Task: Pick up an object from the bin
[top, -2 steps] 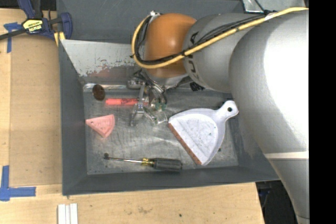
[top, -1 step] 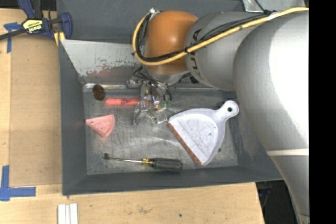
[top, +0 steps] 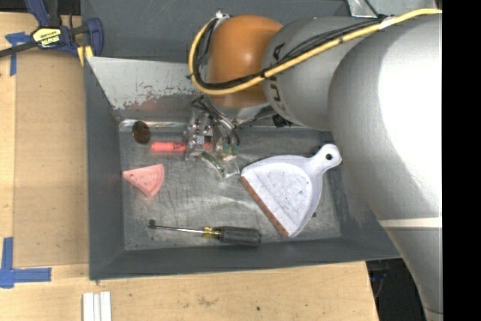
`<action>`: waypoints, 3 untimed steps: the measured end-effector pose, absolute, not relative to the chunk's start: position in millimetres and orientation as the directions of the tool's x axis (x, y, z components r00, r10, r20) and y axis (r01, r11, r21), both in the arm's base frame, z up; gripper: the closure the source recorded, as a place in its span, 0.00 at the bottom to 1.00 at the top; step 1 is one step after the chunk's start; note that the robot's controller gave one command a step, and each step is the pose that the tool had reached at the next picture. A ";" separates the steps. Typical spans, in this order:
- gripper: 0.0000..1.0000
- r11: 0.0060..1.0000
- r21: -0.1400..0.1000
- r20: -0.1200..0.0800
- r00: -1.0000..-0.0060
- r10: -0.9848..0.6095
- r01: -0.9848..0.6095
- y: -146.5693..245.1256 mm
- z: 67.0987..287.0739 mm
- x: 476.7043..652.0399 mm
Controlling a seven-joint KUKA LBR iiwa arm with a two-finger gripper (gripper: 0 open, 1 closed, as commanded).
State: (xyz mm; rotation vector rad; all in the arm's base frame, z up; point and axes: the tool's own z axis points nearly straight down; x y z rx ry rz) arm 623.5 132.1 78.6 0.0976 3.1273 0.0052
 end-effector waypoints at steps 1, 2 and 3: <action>1.00 0.998 0.004 -0.013 -0.998 0.062 0.062 132.1 78.6 623.5; 1.00 0.998 0.003 -0.009 -0.998 0.062 0.062 131.9 80.7 622.8; 1.00 0.998 0.000 0.001 -0.998 0.062 0.062 131.4 89.6 620.8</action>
Offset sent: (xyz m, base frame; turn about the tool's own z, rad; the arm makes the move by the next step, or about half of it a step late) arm 0.0001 0.0000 0.0222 0.0000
